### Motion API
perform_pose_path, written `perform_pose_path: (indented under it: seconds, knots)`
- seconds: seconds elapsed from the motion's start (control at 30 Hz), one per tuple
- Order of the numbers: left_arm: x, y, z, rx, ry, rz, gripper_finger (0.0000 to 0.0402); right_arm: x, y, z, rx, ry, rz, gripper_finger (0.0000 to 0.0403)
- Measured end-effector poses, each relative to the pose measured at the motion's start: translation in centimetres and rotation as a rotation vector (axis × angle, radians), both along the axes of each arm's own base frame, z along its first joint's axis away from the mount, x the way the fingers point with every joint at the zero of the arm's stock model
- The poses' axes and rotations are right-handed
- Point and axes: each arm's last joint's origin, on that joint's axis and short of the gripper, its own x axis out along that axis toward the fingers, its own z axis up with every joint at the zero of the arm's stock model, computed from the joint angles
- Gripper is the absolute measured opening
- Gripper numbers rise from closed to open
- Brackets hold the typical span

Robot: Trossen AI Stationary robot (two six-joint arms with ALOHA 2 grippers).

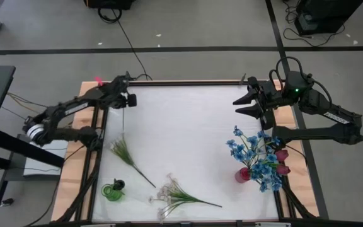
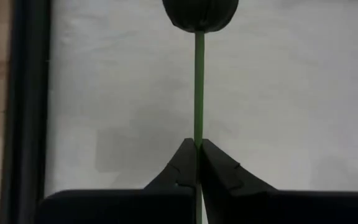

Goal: Sort flowers into vase by color
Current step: Put the black tulip flower into the green flower vase

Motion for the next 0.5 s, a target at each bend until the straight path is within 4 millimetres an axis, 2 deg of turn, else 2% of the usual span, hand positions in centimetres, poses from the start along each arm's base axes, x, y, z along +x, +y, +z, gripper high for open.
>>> perform_pose_path:
  seconds: [0.1, 0.33, 0.5]
  knots:
    - [0.1, -1.7, 2.3, 0.049, -0.049, -0.108, 0.0008, 0.0, 0.0, 0.0, 0.0, 0.0, 0.001, 0.0151]
    - [0.8, -6.5, 9.4, 0.188, -0.16, -0.45, 0.0007, 0.0, 0.0, 0.0, 0.0, 0.0, 0.0, 0.0151]
    - [1.5, -9.7, 12.5, 0.227, -0.208, -0.688, 0.0007, 0.0, 0.0, 0.0, 0.0, -0.001, 0.0, 0.0151]
